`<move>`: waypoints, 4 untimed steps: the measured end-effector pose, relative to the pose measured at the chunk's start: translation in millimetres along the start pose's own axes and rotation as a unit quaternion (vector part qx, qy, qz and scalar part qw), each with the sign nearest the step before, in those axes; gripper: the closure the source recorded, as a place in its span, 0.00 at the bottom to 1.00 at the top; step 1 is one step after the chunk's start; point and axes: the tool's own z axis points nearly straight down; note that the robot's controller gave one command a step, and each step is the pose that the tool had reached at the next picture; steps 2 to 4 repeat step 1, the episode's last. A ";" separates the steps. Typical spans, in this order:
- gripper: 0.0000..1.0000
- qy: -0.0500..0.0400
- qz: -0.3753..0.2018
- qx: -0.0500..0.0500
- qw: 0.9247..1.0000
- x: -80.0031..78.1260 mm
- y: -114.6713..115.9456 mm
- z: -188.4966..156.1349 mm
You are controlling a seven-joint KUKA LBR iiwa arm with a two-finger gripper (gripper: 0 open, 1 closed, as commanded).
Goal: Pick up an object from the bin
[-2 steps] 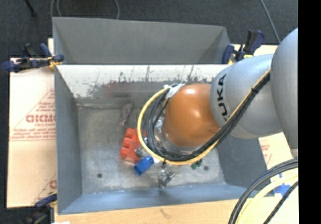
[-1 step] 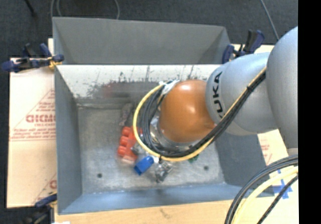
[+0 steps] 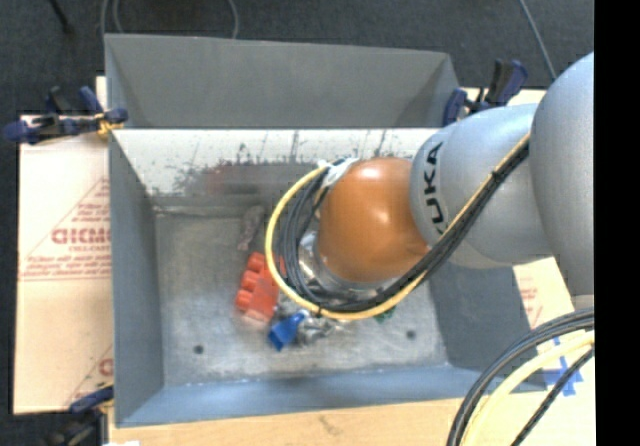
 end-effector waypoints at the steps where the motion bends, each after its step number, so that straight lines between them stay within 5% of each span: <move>1: 1.00 0.011 -0.004 -0.004 1.000 6.4 -16.0 -139.0; 4: 1.00 0.011 -0.004 -0.004 1.000 6.4 -16.0 -139.0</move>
Offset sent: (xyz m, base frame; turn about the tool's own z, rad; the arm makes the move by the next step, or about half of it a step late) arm -0.0025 -0.0168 0.1339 -0.0113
